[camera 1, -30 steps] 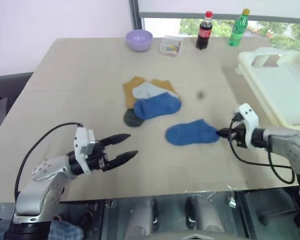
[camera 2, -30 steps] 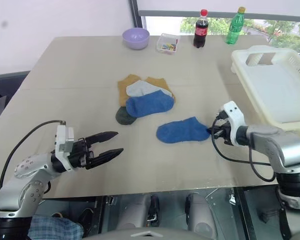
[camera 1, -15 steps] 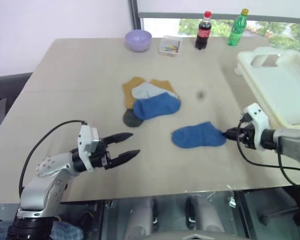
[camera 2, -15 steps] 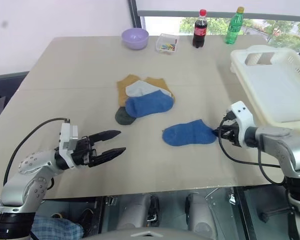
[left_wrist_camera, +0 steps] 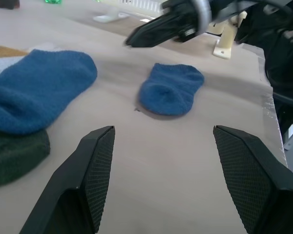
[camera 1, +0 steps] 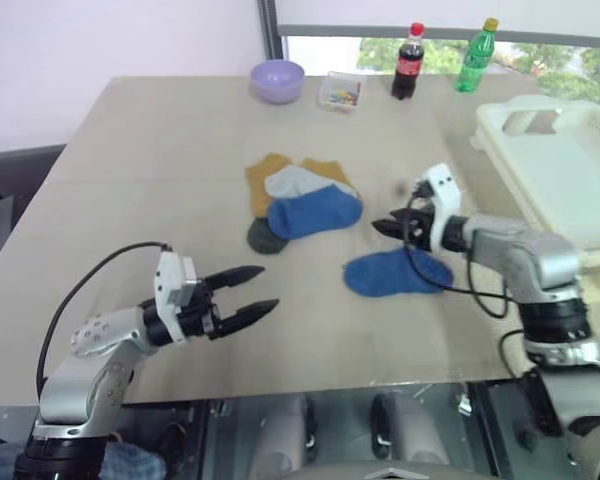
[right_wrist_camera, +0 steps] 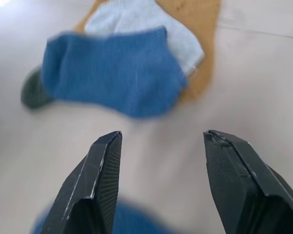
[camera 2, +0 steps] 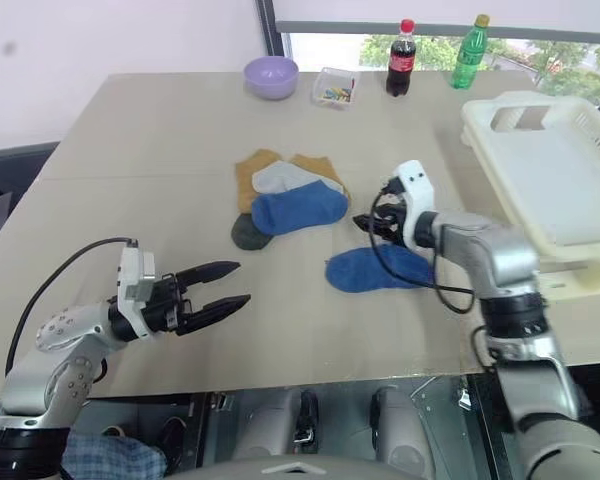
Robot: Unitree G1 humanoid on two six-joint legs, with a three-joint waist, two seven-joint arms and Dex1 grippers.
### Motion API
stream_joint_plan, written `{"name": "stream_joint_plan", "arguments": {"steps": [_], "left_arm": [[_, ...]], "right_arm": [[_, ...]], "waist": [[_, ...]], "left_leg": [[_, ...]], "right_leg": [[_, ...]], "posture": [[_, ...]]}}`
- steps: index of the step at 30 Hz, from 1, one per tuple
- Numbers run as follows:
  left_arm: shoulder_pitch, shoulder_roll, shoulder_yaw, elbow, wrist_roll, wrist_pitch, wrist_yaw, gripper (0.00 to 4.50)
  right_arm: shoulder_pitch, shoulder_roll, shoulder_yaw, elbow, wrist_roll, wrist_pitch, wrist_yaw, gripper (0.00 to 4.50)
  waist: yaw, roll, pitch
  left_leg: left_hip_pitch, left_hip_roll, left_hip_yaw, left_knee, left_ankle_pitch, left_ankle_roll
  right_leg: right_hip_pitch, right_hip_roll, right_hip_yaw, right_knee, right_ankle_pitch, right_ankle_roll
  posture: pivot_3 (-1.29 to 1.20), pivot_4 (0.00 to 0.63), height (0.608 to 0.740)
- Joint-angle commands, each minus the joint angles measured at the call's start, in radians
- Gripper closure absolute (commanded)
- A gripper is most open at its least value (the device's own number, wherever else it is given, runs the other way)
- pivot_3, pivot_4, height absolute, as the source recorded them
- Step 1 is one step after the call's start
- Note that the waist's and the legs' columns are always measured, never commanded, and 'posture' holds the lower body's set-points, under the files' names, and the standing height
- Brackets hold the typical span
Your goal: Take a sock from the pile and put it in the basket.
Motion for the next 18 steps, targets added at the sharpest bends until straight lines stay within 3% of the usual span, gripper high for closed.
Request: {"name": "stream_joint_plan", "arguments": {"steps": [1, 18], "left_arm": [[0.004, -0.003, 0.042, -0.018, 0.002, -0.028, 0.024, 1.05], [0.017, -0.019, 0.122, 0.026, 0.094, -0.145, 0.140, 1.05]], "right_arm": [[-0.067, 0.046, -0.031, 0.127, -0.029, -0.097, -0.015, 1.79], [-0.147, 0.142, -0.046, 0.339, -0.058, -0.168, 0.033, 1.79]], "waist": [[0.000, 0.000, 0.000], [-0.004, 0.000, 0.000]], "left_leg": [[0.000, 0.000, 0.000, 0.000, 0.000, 0.000], [0.000, 0.001, 0.001, 0.000, 0.001, -0.001]], "right_leg": [[0.000, 0.000, 0.000, 0.000, 0.000, 0.000], [-0.001, 0.000, 0.000, 0.002, 0.000, 0.000]], "posture": [[0.00, 0.150, 0.733], [0.00, 0.150, 0.733]]}}
